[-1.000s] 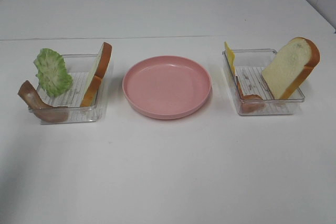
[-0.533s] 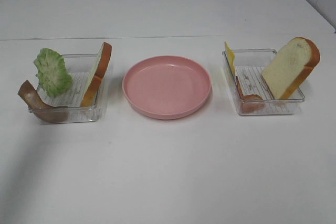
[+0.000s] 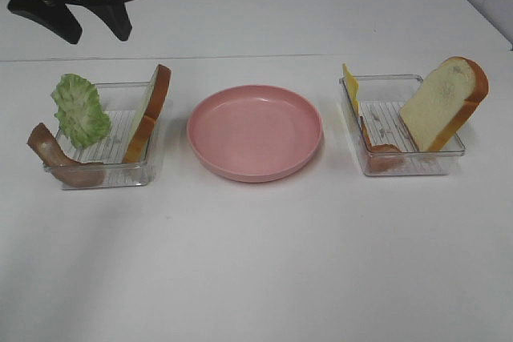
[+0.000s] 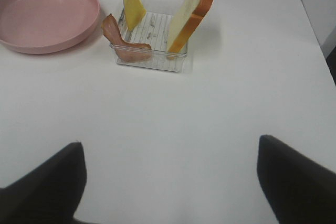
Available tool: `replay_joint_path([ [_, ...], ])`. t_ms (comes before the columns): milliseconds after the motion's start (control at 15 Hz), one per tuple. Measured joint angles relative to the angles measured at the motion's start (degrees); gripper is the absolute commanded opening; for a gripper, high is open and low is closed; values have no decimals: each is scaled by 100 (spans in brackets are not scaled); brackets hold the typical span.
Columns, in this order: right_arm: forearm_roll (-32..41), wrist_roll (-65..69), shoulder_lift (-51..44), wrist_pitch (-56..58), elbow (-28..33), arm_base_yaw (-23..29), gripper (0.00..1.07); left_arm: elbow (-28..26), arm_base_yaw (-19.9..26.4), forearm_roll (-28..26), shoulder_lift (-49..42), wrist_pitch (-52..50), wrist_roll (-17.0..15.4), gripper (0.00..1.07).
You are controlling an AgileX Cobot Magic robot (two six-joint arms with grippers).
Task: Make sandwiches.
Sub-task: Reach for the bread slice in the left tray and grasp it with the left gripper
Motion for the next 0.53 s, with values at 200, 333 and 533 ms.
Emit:
replay_joint_path([
  [200,0,0,0,0,0,0,78,-900,-413,688,762,561,-567,66],
  [333,0,0,0,0,0,0,78,-1266,-556,854,1169,602,-762,68],
  [533,0,0,0,0,0,0,78,-1415,-579,934,1656,642,-802,69],
])
